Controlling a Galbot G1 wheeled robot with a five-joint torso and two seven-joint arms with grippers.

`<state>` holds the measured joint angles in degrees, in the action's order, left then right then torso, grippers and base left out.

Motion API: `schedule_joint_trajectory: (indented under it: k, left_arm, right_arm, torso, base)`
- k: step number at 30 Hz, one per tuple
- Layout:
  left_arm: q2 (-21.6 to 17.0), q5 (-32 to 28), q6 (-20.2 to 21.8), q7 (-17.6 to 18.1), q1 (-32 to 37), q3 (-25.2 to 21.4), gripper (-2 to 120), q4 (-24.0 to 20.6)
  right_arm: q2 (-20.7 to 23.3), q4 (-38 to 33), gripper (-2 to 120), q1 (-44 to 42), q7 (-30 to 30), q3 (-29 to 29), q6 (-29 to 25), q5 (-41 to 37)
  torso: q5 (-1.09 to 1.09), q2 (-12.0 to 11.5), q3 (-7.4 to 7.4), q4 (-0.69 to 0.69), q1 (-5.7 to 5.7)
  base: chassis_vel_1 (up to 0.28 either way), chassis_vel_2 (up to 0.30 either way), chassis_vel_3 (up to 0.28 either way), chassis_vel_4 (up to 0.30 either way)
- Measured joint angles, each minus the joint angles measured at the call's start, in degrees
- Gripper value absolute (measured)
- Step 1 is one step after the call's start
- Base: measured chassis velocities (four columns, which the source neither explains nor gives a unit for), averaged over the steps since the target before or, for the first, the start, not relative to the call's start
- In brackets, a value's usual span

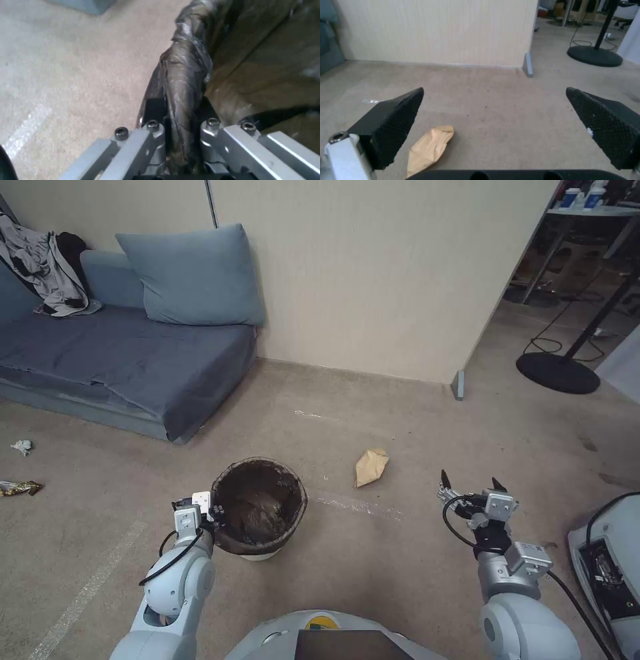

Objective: Pick up the trash bin, then pick up the garbage from the floor and place it into the trash bin.

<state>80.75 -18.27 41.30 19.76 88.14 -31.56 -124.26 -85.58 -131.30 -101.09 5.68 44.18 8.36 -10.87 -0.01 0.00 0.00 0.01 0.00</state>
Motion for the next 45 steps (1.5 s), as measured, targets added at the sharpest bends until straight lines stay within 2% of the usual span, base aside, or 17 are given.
schedule_joint_trajectory:
  k: [10, 20, 22, 26, 31, 45]
  left_arm:
    - [-1.3, -0.3, -5.3, -1.4, 2.0, -1.4, 7, -8.7]
    - [-1.2, -1.7, -5.4, -1.5, 3.5, -1.9, 7, -13.3]
    - [-1.2, -2.1, -5.7, -2.1, 3.9, -1.9, 7, -14.1]
    - [-1.7, -2.7, -7.8, -6.1, 5.0, -1.9, 7, -16.3]
    - [-2.1, -3.0, -10.2, -9.5, 5.6, -2.2, 7, -17.3]
    - [-1.1, -2.7, -14.1, -12.5, 6.2, -2.1, 7, -15.7]
  right_arm:
    - [0.2, -1.6, 100, 0.0, 0.4, 0.8, 0.6, -0.7]
    - [0.0, -1.1, 100, 0.2, 0.3, 1.0, 0.5, -0.7]
    - [0.0, -1.1, 100, 0.2, 0.3, 1.1, 0.5, -0.7]
    - [0.0, -0.9, 100, 0.2, 0.3, 1.3, 0.4, -0.7]
    - [-0.1, -0.8, 100, 0.4, 0.3, 1.2, 0.3, -0.9]
    - [0.3, -1.0, 100, 0.4, -0.4, 1.5, 0.3, -1.7]
  torso:
    - [0.01, 0.0, 0.00, -0.01, 0.00]
    - [0.01, 0.0, 0.00, 0.00, 0.00]
    - [0.01, 0.0, 0.00, 0.00, 0.00]
    - [0.02, 0.0, 0.00, -0.01, 0.00]
    - [0.02, 0.0, 0.00, -0.01, 0.00]
    - [0.01, 0.0, 0.00, -0.01, 0.00]
  base:
    - [0.000, 0.000, 0.000, 0.000]
    - [0.000, 0.000, 0.000, 0.000]
    - [0.000, 0.000, 0.000, 0.000]
    - [0.000, 0.000, 0.000, 0.000]
    - [0.000, 0.000, 0.000, 0.000]
    - [0.000, 0.000, 0.000, 0.000]
